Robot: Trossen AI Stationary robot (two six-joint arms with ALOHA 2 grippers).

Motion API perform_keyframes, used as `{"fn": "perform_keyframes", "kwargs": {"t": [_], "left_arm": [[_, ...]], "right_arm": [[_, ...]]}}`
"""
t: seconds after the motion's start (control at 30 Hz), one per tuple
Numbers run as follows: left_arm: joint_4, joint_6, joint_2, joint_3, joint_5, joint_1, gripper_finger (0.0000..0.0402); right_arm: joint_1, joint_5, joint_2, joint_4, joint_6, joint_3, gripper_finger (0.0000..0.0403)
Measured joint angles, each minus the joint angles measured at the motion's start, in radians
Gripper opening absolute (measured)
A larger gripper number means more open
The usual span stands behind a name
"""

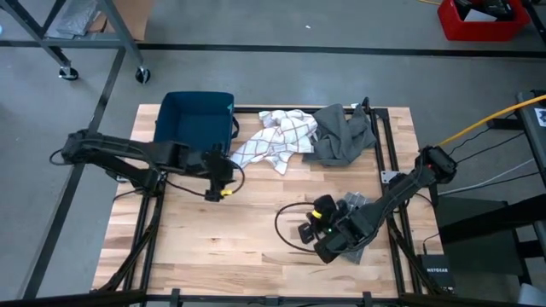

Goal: Fold towel
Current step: Fold the white towel

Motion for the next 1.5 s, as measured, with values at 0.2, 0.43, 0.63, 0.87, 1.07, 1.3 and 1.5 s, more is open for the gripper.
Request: {"fn": "perform_keyframes", "kwargs": {"t": [0.2, 0.43, 0.63, 0.87, 1.07, 1.3, 1.5], "left_arm": [[0.003, -0.042, 0.071, 0.000, -0.001, 0.001, 0.0186], [0.002, -0.042, 0.063, 0.000, -0.001, 0.001, 0.0186], [-0.001, -0.027, 0.063, 0.000, -0.001, 0.001, 0.0186], [-0.001, -0.008, 0.063, 0.000, -0.001, 0.001, 0.0186], [-0.001, -0.001, 0.063, 0.000, -0.001, 0.001, 0.0186], [-0.001, 0.002, 0.063, 0.000, -0.001, 0.001, 0.0186], [-0.005, -0.021, 0.063, 0.000, -0.001, 0.002, 0.0186]], "right_arm": [[-0.121, 0.038, 0.010, -0.002, -0.167, -0.001, 0.0025], [-0.335, -0.131, 0.040, 0.143, -0.536, -0.001, 0.0026], [-0.496, -0.346, 0.084, 0.196, -0.714, 0.000, 0.0026], [-0.608, -0.467, 0.152, 0.224, -0.870, 0.000, 0.0026], [-0.653, -0.510, 0.210, 0.303, -0.936, 0.000, 0.0026], [-0.651, -0.522, 0.228, 0.350, -0.958, 0.001, 0.0026], [-0.651, -0.606, 0.228, 0.348, -1.000, 0.001, 0.0043]]}}
